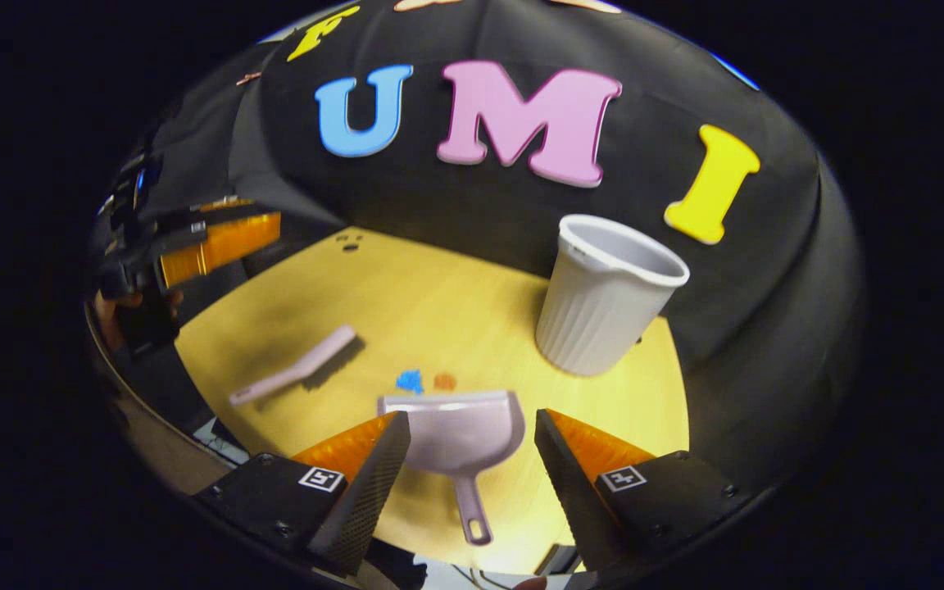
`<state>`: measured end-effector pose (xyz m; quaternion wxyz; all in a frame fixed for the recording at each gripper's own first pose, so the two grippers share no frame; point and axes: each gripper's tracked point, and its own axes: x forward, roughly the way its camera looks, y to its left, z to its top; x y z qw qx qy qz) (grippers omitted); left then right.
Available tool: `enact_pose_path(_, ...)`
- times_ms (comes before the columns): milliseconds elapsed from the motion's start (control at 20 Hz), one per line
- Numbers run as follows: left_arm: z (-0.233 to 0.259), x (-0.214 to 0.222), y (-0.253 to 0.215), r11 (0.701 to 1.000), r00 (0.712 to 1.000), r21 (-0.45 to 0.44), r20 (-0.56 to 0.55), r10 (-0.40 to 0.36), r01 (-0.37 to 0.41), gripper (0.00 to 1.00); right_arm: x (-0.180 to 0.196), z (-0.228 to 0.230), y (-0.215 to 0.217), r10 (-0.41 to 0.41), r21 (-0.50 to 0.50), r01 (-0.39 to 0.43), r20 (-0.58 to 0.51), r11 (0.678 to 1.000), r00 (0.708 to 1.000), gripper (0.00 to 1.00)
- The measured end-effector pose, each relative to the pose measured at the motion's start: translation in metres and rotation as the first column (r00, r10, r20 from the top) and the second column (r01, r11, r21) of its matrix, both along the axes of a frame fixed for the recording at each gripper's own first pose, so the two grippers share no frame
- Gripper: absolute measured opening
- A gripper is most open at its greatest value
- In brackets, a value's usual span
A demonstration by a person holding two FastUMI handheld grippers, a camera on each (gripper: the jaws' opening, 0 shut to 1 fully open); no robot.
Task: Pick up the small broom and dustpan from the desktop, sweep the trash into the dustpan with the broom, and then empty the trash into the garbage bin.
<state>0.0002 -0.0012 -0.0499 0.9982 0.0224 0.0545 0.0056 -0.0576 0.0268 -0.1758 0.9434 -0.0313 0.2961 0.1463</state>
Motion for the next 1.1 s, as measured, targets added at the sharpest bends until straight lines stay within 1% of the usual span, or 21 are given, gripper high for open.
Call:
enact_pose_path(100, -0.003, -0.001, 0.002, 1.000, 1.000, 0.006, -0.008, 0.008, -0.008, 0.97, -0.014, -0.036, -0.001, 0.029, -0.033, -0.032, -0.105, 0.999, 0.994, 0.96)
enact_pose_path(200, -0.005, -0.003, 0.005, 1.000, 1.000, 0.012, -0.014, 0.014, -0.014, 0.97, -0.024, -0.073, 0.000, 0.053, -0.067, -0.068, -0.196, 0.995, 0.979, 0.95)
enact_pose_path(250, -0.007, -0.003, 0.005, 1.000, 1.000, 0.012, -0.018, 0.017, -0.017, 0.97, -0.024, -0.088, 0.000, 0.065, -0.080, -0.087, -0.237, 0.993, 0.969, 0.95)
enact_pose_path(400, -0.009, -0.004, 0.009, 0.999, 0.999, 0.019, -0.025, 0.027, -0.026, 0.97, -0.019, -0.120, 0.012, 0.099, -0.079, -0.134, -0.347, 0.988, 0.933, 0.90)
enact_pose_path(450, -0.011, -0.005, 0.010, 0.999, 0.999, 0.025, -0.027, 0.031, -0.030, 0.97, -0.017, -0.130, 0.015, 0.098, -0.085, -0.140, -0.375, 0.987, 0.922, 0.88)
enact_pose_path(500, -0.011, -0.005, 0.011, 0.999, 0.999, 0.029, -0.030, 0.033, -0.032, 0.97, -0.017, -0.142, 0.014, 0.099, -0.084, -0.144, -0.396, 0.986, 0.913, 0.83)
enact_pose_path(550, -0.013, -0.005, 0.011, 0.999, 0.999, 0.032, -0.033, 0.035, -0.034, 0.97, -0.016, -0.153, 0.015, 0.100, -0.081, -0.146, -0.419, 0.986, 0.902, 0.82)
enact_pose_path(600, -0.013, -0.006, 0.012, 0.999, 0.999, 0.034, -0.035, 0.038, -0.037, 0.97, -0.014, -0.161, 0.017, 0.102, -0.073, -0.149, -0.443, 0.986, 0.891, 0.77)
enact_pose_path(700, -0.015, -0.006, 0.015, 0.998, 0.998, 0.038, -0.042, 0.049, -0.048, 0.97, -0.011, -0.171, 0.023, 0.110, -0.056, -0.155, -0.481, 0.986, 0.870, 0.74)
enact_pose_path(750, -0.015, -0.007, 0.016, 0.998, 0.998, 0.042, -0.041, 0.056, -0.054, 0.97, -0.007, -0.176, 0.024, 0.110, -0.053, -0.156, -0.491, 0.986, 0.864, 0.74)
enact_pose_path(850, -0.014, -0.007, 0.019, 0.997, 0.997, 0.048, -0.040, 0.064, -0.062, 0.97, 0.001, -0.181, 0.028, 0.112, -0.041, -0.153, -0.502, 0.987, 0.858, 0.73)
enact_pose_path(900, -0.014, -0.007, 0.020, 0.997, 0.997, 0.051, -0.043, 0.068, -0.065, 0.97, 0.005, -0.182, 0.031, 0.114, -0.028, -0.148, -0.507, 0.989, 0.855, 0.69)
enact_pose_path(1000, -0.017, -0.007, 0.022, 0.996, 0.996, 0.054, -0.050, 0.078, -0.075, 0.97, 0.011, -0.188, 0.033, 0.105, -0.011, -0.130, -0.520, 0.991, 0.847, 0.66)
enact_pose_path(1050, -0.018, -0.007, 0.024, 0.995, 0.995, 0.054, -0.054, 0.083, -0.080, 0.97, 0.011, -0.192, 0.033, 0.094, -0.018, -0.122, -0.535, 0.992, 0.840, 0.66)
enact_pose_path(1100, -0.018, -0.006, 0.025, 0.995, 0.994, 0.056, -0.058, 0.089, -0.085, 0.97, 0.017, -0.193, 0.031, 0.086, -0.036, -0.122, -0.518, 0.992, 0.851, 0.66)
